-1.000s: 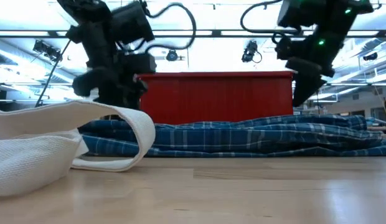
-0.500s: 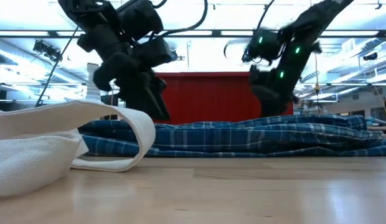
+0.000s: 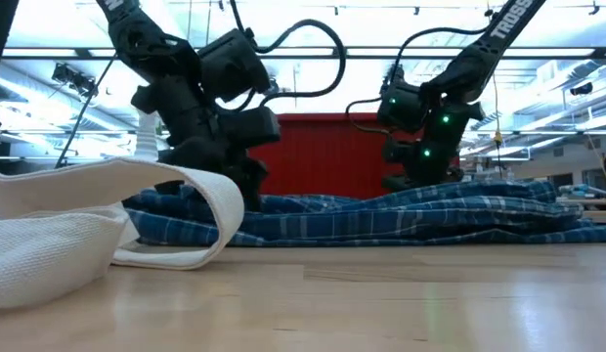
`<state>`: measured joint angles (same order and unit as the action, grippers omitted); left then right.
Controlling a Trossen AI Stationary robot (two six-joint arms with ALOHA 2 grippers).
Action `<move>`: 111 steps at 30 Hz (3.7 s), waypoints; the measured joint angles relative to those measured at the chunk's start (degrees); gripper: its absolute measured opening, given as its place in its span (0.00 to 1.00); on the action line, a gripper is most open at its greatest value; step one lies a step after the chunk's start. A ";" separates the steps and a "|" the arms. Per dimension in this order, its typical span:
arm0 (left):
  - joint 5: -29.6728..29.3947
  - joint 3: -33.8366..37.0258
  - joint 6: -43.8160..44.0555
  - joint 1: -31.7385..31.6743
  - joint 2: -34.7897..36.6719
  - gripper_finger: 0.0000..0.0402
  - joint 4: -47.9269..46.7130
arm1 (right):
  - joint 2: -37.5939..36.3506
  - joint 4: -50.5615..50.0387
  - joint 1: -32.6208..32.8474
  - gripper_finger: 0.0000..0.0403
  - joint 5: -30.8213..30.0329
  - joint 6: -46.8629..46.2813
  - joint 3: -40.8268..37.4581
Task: Fold Laundry from Bin
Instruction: Fold the blue pants
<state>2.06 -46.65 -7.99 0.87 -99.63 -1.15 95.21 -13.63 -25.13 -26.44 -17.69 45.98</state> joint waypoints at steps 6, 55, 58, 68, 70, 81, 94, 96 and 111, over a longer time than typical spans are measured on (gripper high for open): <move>2.83 0.13 -0.72 1.97 1.14 0.52 -0.65 | -2.38 3.90 0.10 0.19 -6.35 5.23 0.00; -3.84 0.20 -10.76 -25.17 2.35 0.52 5.49 | -9.83 -44.56 45.89 0.19 14.80 -42.09 0.00; -3.87 0.20 -11.75 -25.18 4.12 0.52 4.30 | -11.33 -48.63 47.09 0.19 15.01 -45.29 0.00; 6.23 0.20 -12.49 -23.47 13.43 0.52 -5.18 | -20.48 -48.01 50.88 0.19 7.59 -51.79 0.00; 8.45 0.20 -11.92 -21.86 13.70 0.52 -7.58 | -21.51 -47.58 51.00 0.19 3.81 -51.77 0.00; 2.91 0.26 -13.88 -12.63 15.76 0.52 -20.45 | -16.78 -40.88 47.16 0.19 -8.95 -42.09 0.00; 5.98 0.22 -8.18 -5.26 16.20 0.52 -23.94 | -13.81 -44.97 44.16 0.19 3.01 -42.84 0.00; 4.01 0.22 -8.10 -4.99 16.20 0.52 -24.96 | -13.76 -48.96 44.14 0.18 6.96 -46.14 0.00; 2.15 0.17 -5.09 -3.75 13.61 0.52 -24.90 | -13.72 -44.19 36.21 0.09 7.58 -45.54 -7.38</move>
<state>4.21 -46.48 -13.08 -2.88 -86.03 -26.05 81.49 -57.82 11.08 -18.86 -63.23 38.60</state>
